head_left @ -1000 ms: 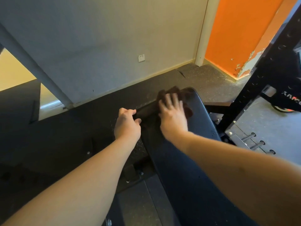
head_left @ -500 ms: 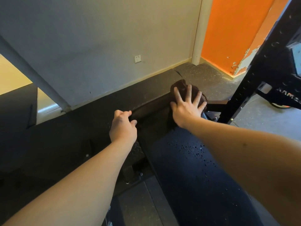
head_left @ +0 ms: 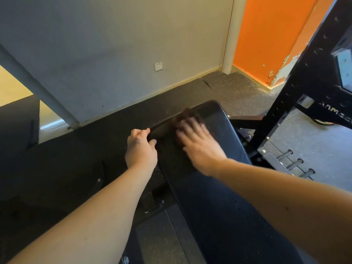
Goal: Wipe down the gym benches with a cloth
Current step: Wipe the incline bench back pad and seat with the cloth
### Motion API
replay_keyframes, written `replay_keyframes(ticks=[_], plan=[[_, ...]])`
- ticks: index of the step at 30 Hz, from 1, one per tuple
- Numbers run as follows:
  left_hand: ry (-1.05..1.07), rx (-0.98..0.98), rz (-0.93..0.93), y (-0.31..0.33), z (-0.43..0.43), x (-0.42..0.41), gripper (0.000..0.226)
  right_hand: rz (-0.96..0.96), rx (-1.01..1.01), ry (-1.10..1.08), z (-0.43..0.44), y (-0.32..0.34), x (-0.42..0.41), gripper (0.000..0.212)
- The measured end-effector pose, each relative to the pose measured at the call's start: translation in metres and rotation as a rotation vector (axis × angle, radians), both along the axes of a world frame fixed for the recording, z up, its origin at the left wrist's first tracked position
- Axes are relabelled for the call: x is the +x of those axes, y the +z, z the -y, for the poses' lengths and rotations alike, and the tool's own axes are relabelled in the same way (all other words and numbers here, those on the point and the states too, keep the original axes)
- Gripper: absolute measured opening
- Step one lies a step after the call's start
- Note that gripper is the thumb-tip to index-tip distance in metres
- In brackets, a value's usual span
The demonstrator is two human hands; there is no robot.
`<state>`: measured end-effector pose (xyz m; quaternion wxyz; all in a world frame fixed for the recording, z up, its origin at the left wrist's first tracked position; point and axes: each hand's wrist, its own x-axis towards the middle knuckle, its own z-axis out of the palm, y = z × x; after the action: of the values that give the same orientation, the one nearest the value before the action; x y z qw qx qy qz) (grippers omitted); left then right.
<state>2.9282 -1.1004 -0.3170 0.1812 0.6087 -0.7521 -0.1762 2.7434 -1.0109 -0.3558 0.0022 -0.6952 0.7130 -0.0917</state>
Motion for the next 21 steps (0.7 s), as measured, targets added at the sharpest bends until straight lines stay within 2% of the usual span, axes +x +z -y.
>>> replay_keyframes(ticks=[2,4,8,12,14,16,21], plan=[[0.005,0.013,-0.014,-0.002,-0.001,0.0,0.044,0.086,0.013,-0.214,-0.001,0.003,-0.039,0.061],[0.014,0.02,-0.033,-0.003,0.0,0.0,0.044,0.141,0.041,-0.332,0.003,0.005,-0.052,0.061],[0.02,0.03,-0.045,-0.003,0.001,0.0,0.044,0.261,-0.006,-0.479,0.021,0.006,0.002,0.062],[-0.007,0.019,-0.047,-0.001,0.0,0.003,0.044,0.083,-0.051,-0.104,-0.003,-0.012,0.077,0.062],[-0.016,0.009,-0.049,-0.001,-0.001,0.004,0.044,0.012,-0.001,0.033,-0.013,-0.014,0.074,0.061],[-0.017,0.018,-0.061,-0.001,0.0,0.005,0.044,-0.034,-0.003,0.057,-0.011,-0.009,0.048,0.06],[-0.011,0.006,-0.08,-0.006,0.0,0.004,0.044,0.19,0.127,-0.406,0.006,0.011,-0.032,0.062]])
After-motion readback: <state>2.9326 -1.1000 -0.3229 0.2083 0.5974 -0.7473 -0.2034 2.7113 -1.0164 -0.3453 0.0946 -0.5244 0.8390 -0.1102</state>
